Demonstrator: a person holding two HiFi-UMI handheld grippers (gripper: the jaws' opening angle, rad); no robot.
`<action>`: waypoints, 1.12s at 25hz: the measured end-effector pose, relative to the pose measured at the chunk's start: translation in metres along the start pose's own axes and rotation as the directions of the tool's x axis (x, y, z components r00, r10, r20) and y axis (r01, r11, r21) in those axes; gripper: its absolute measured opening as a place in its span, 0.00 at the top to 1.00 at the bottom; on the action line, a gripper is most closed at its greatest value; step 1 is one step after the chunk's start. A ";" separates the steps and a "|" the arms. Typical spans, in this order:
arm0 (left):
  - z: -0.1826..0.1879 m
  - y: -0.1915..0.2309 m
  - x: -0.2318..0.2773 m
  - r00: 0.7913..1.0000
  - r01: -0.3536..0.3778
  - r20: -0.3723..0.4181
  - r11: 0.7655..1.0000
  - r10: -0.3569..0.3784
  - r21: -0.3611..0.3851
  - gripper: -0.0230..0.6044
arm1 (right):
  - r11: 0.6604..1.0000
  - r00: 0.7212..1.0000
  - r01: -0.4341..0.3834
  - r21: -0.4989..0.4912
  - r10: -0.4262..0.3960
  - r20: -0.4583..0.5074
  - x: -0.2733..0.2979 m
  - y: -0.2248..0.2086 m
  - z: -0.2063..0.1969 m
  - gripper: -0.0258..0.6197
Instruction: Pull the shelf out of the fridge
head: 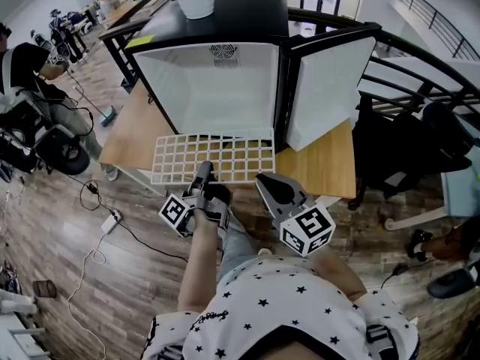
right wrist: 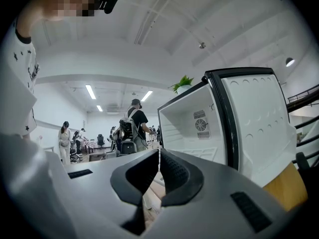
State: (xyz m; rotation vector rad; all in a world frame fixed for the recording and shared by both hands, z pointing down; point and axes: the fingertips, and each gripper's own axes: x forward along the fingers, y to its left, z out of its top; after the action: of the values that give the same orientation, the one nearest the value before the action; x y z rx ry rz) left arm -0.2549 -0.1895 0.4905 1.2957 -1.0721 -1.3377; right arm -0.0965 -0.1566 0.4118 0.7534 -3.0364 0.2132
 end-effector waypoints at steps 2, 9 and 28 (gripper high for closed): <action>-0.001 -0.001 -0.005 1.000 0.002 0.003 1.000 -0.002 0.002 0.91 | 1.000 1.000 0.004 0.004 -0.004 0.002 -0.001 -0.001 0.000 0.92; -0.007 -0.003 -0.022 1.000 0.008 0.003 1.000 -0.008 0.004 0.91 | 1.000 1.000 0.014 0.018 -0.014 0.002 -0.006 -0.001 -0.001 0.92; 0.003 -0.005 -0.039 1.000 0.002 0.025 1.000 -0.002 -0.004 0.91 | 1.000 1.000 -0.008 0.028 0.008 -0.015 0.001 0.005 -0.003 0.92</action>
State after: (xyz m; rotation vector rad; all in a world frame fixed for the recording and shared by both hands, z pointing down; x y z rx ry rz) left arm -0.2588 -0.1506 0.4926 1.2804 -1.0845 -1.3600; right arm -0.0996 -0.1526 0.4143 0.7382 -3.0289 0.2615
